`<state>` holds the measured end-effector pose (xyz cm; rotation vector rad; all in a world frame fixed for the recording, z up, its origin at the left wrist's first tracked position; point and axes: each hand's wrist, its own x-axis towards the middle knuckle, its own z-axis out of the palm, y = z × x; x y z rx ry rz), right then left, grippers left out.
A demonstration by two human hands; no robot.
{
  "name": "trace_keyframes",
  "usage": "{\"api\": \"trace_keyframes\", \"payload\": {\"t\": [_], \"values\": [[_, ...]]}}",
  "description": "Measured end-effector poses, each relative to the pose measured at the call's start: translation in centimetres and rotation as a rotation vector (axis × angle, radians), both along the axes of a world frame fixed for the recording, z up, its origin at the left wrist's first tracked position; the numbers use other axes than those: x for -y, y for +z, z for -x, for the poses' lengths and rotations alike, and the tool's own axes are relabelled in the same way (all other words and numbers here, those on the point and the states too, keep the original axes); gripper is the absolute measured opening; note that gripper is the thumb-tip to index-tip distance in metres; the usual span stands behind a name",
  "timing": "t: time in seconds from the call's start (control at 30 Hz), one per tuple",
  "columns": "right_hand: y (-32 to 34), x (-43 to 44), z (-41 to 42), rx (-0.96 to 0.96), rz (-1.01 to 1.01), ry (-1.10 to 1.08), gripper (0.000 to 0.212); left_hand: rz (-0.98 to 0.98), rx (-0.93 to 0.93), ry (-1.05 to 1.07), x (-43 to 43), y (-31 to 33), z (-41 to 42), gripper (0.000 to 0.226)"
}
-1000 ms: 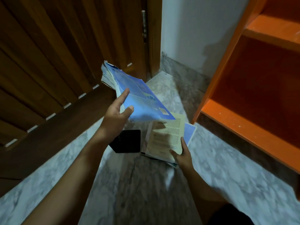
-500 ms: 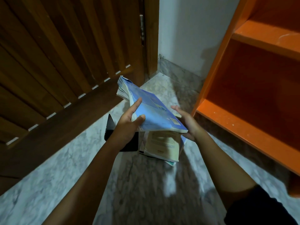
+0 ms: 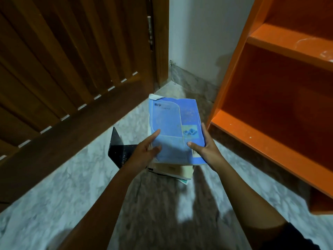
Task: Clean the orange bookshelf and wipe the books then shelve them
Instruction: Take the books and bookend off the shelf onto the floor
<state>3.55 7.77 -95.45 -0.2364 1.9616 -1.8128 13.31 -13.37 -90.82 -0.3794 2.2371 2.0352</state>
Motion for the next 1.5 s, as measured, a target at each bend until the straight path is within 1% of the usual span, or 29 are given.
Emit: {"api": "trace_keyframes", "payload": {"t": [0.07,0.13,0.27,0.37,0.47,0.53,0.6,0.63,0.7,0.77,0.83,0.97,1.03,1.13,1.2,1.37,1.5], "values": [[-0.7,-0.3,-0.8,-0.034,-0.070,-0.077,0.092,-0.017,0.049,-0.014,-0.2,-2.0,0.5,0.056],[-2.2,-0.5,-1.5,-0.081,-0.114,-0.118,0.094,0.006,0.080,-0.022,-0.4,-4.0,1.0,0.058],[-5.4,-0.6,-2.6,-0.048,-0.177,-0.145,0.097,0.039,0.164,-0.022,-0.5,-7.8,1.5,0.063],[-7.4,-0.4,-3.5,-0.002,-0.229,-0.163,0.101,0.117,0.198,-0.012,-0.5,-10.0,1.2,0.074],[-8.4,-0.1,-4.1,-0.030,-0.285,-0.144,0.103,0.256,0.190,-0.008,-0.1,-11.7,1.0,0.072],[-8.9,-0.3,-4.1,-0.059,-0.307,-0.141,0.097,0.385,0.182,-0.019,-0.1,-12.2,1.1,0.079],[-9.4,-0.5,-3.9,-0.101,-0.330,-0.155,0.082,0.456,0.179,-0.024,-0.4,-12.6,1.3,0.093],[-9.5,-0.6,-3.8,-0.119,-0.341,-0.164,0.075,0.454,0.181,-0.020,-0.6,-12.8,1.4,0.094],[-9.7,-0.6,-3.6,-0.145,-0.366,-0.190,0.066,0.410,0.167,0.002,-1.0,-13.0,1.7,0.083],[-9.9,-0.3,-3.2,-0.172,-0.399,-0.210,0.062,0.382,0.143,0.037,-1.1,-13.6,1.8,0.080],[-10.0,0.1,-2.7,-0.179,-0.413,-0.235,0.067,0.356,0.114,0.070,-0.9,-14.1,2.1,0.082],[-10.0,1.3,-2.3,-0.188,-0.392,-0.270,0.080,0.299,0.075,0.010,-0.4,-14.8,2.9,0.090],[-9.8,2.1,-2.3,-0.195,-0.388,-0.291,0.083,0.282,0.054,0.026,-0.1,-15.1,3.1,0.087],[-9.8,3.1,-1.9,-0.233,-0.396,-0.276,0.077,0.260,0.045,0.079,0.3,-15.4,3.0,0.085],[-9.9,3.4,-1.7,-0.240,-0.408,-0.269,0.083,0.223,0.034,0.089,0.4,-15.6,2.9,0.082],[-10.1,3.3,-1.8,-0.226,-0.396,-0.288,0.086,0.190,0.026,0.081,0.7,-16.1,3.1,0.074],[-9.8,3.4,-1.8,-0.173,-0.447,-0.281,0.091,0.206,0.028,0.032,0.9,-15.5,3.2,0.074]]}}
